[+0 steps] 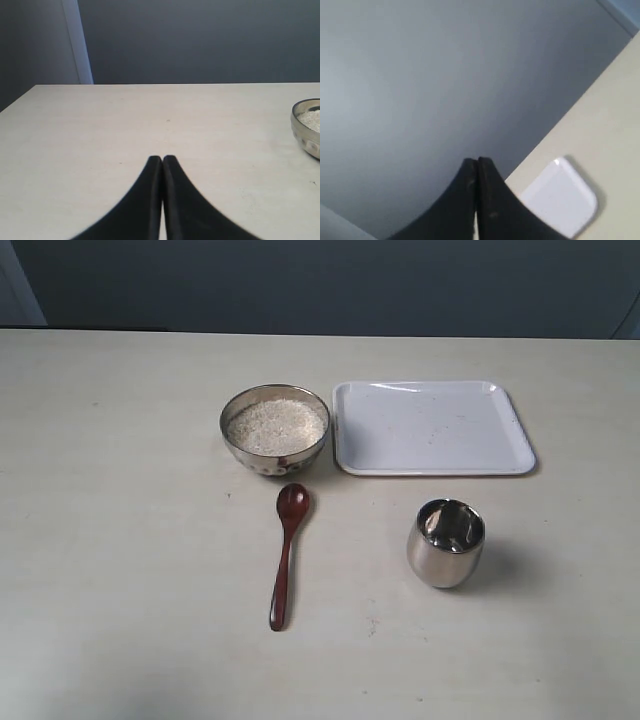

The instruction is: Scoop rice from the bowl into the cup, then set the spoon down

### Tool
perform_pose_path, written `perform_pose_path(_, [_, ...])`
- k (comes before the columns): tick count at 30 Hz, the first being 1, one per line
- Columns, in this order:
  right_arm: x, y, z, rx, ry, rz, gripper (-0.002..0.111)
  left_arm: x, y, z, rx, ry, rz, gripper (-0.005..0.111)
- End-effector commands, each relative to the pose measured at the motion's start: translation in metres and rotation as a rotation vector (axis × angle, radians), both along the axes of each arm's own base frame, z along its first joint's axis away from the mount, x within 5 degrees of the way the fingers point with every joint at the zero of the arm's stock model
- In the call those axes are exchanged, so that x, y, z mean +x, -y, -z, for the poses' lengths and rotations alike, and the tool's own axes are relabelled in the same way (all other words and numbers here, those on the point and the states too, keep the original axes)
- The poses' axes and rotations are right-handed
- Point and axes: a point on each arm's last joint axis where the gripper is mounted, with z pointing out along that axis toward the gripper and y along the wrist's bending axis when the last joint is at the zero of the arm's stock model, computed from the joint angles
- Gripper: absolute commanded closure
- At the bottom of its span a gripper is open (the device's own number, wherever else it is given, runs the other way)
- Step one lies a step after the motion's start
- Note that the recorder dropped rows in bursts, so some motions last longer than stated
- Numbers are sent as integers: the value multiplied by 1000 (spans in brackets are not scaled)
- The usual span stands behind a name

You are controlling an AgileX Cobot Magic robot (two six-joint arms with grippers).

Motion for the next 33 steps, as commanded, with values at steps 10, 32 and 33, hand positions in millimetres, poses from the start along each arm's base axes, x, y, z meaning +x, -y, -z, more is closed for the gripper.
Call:
perform_pose_path(10, [103,-17,-171,-953,-163,-287,109,0,0,1,-3,-1,7,106])
perform_pose_path(32, [206,-258,-42,-1191,-951,-1119,109,0,0,1,-3,-1,7,106])
perform_pose_path(33, [201,-266,-35,-1204,-963,-1135,109,0,0,1,-3,-1,7,106])
